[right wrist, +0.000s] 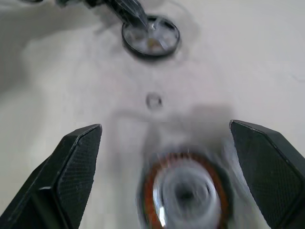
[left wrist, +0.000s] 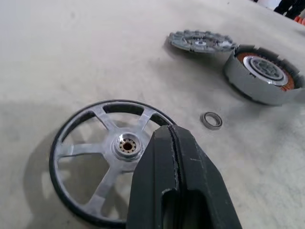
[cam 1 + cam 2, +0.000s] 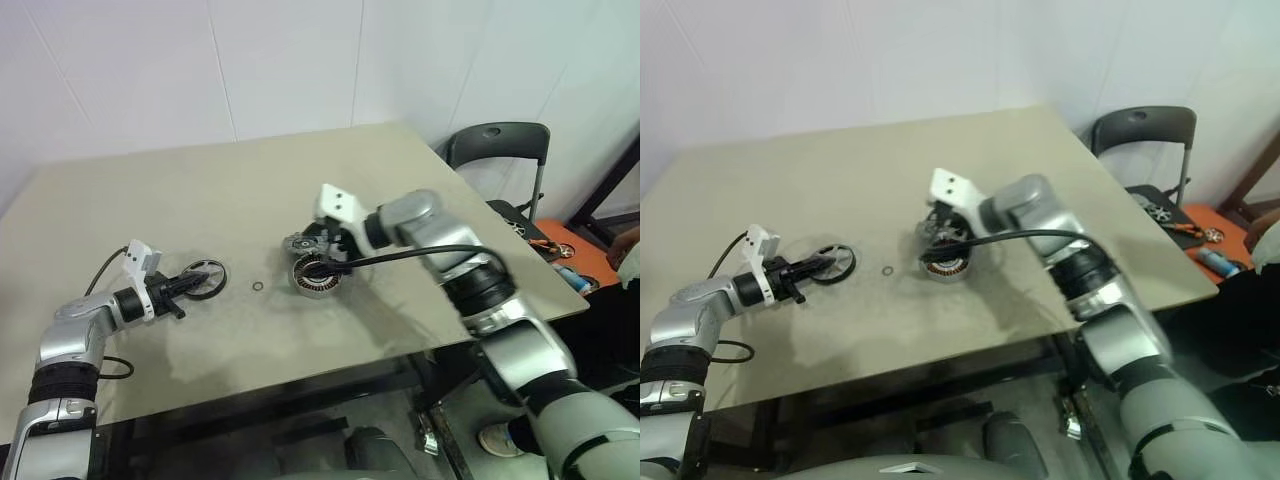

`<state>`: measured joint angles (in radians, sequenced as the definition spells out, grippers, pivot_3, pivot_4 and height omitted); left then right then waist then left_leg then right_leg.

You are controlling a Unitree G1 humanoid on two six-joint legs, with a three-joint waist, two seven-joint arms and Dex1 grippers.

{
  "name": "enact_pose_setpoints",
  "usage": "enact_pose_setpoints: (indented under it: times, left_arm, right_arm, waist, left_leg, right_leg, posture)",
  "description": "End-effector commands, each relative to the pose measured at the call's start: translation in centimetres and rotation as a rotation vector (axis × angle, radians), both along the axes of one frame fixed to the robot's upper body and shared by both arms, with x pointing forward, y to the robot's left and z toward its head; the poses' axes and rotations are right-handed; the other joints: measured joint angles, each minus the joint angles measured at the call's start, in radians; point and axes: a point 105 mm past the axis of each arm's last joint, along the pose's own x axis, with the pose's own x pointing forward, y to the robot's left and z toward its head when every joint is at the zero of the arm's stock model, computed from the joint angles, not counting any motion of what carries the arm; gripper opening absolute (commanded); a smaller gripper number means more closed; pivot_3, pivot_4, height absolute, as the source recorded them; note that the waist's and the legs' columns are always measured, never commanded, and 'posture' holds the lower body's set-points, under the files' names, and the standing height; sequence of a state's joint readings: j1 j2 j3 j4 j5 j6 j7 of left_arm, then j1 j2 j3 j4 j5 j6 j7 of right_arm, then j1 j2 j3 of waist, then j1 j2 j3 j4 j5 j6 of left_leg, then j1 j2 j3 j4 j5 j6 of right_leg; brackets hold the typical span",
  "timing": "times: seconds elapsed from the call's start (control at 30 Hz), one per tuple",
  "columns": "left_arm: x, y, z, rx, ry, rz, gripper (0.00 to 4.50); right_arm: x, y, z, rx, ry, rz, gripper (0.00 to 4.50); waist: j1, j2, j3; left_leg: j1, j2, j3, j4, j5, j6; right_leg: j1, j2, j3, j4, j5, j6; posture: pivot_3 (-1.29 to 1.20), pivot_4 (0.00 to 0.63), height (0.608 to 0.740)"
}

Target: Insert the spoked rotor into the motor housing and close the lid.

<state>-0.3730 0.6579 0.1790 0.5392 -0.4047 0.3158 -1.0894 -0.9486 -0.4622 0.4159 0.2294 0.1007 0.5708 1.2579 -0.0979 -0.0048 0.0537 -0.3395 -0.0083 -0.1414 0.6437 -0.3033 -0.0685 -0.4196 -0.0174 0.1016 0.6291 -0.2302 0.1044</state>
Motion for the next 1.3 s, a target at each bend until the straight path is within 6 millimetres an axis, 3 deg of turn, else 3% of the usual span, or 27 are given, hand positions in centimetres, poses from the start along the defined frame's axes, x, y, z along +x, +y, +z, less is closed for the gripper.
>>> enact_pose_setpoints:
  times: [0.03,0.1,0.13,0.27,0.4,0.43,0.53,0.73,0.87,1.13,1.3]
  left_arm:
    - [0.6,-0.4,1.3,0.004,-0.060,-0.023,0.00]
    - [0.7,-0.6,1.1,0.000,-0.060,-0.021,0.00]
    - [0.8,-0.7,1.0,-0.003,-0.061,-0.019,0.00]
    - [0.8,-1.1,0.9,-0.005,-0.065,-0.022,0.00]
    - [0.7,-1.3,0.8,-0.010,-0.069,-0.021,0.00]
    - [0.6,-1.3,0.8,-0.011,-0.069,-0.020,0.00]
    - [0.4,-1.2,0.7,-0.013,-0.069,-0.018,0.00]
    - [-0.2,-0.8,0.3,-0.011,-0.057,-0.005,0.00]
    - [-0.5,-0.5,0.2,-0.006,-0.053,0.003,0.00]
    - [-0.5,-0.4,0.3,0.001,-0.047,0.005,0.00]
    - [-0.6,-0.4,0.3,0.002,-0.045,0.004,0.00]
  right_arm:
    - [-0.9,-3.0,-0.5,-0.191,-0.139,0.139,4.48]
    - [-0.8,-5.3,-1.8,-0.338,-0.227,0.191,4.48]
    - [-1.1,-5.4,-2.1,-0.354,-0.234,0.224,4.48]
    - [-1.6,-4.6,-2.7,-0.376,-0.287,0.308,4.48]
    - [-0.8,-3.5,-4.4,-0.412,-0.368,0.352,4.48]
    - [-0.5,-3.3,-4.9,-0.423,-0.385,0.363,4.31]
    - [0.3,-3.0,-5.4,-0.437,-0.403,0.377,3.59]
    - [1.3,-2.5,-6.3,-0.456,-0.420,0.395,1.45]
    - [1.6,-1.7,-5.9,-0.423,-0.428,0.398,0.01]
    - [1.8,-1.2,-4.7,-0.424,-0.444,0.416,0.01]
    - [-0.4,-2.2,-2.6,-0.392,-0.307,0.476,0.18]
  waist:
    - [0.002,0.000,0.000]
    - [0.001,0.000,0.000]
    - [0.000,0.000,0.000]
    - [-0.007,0.001,0.001]
    - [0.001,0.001,0.001]
    - [0.003,0.001,0.001]
    - [0.005,0.001,0.001]
    - [0.003,0.001,0.001]
    - [0.001,0.001,0.001]
    - [0.002,0.001,0.001]
    - [0.003,0.002,0.002]
  left_leg:
    - [0.000,0.000,0.000,0.000,0.000,0.000]
    - [0.000,0.001,0.001,0.000,0.000,0.000]
    - [0.000,0.001,0.001,0.000,0.000,0.000]
    - [0.001,0.001,0.004,0.000,0.000,0.000]
    - [0.001,0.002,0.003,0.001,0.000,0.000]
    - [0.001,0.002,0.003,0.002,0.000,0.000]
    - [0.001,0.002,0.003,0.002,0.000,0.000]
    - [0.001,0.001,0.003,0.001,0.000,0.000]
    - [0.002,0.002,0.003,0.002,0.000,0.000]
    - [0.001,0.002,0.003,0.002,0.000,0.000]
    - [0.001,0.001,0.002,0.002,0.000,0.000]
  right_leg:
    - [0.000,0.000,0.000,0.000,0.000,0.001]
    - [0.000,0.001,0.000,0.000,-0.002,0.004]
    - [0.000,0.000,0.000,0.000,-0.002,0.004]
    - [0.000,0.001,0.003,0.001,-0.002,0.004]
    - [0.000,0.002,0.003,0.001,-0.002,0.004]
    - [0.000,0.002,0.003,0.001,-0.002,0.003]
    - [0.000,0.002,0.003,0.001,0.000,0.000]
    - [0.000,0.001,0.003,0.001,0.001,-0.001]
    - [0.001,0.002,0.003,0.002,0.001,-0.001]
    - [0.000,0.001,0.003,0.002,0.001,-0.001]
    - [0.000,0.001,0.002,0.002,0.001,-0.001]
  posture:
    - [0.00,0.000,0.740]
    - [0.00,0.000,0.740]
    - [0.00,0.000,0.740]
    - [0.00,0.000,0.740]
    - [0.00,0.000,0.740]
    - [0.00,0.000,0.740]
    - [0.00,0.000,0.740]
    - [0.00,0.000,0.740]
    - [0.00,0.000,0.740]
    - [0.00,0.000,0.740]
    - [0.00,0.000,0.740]
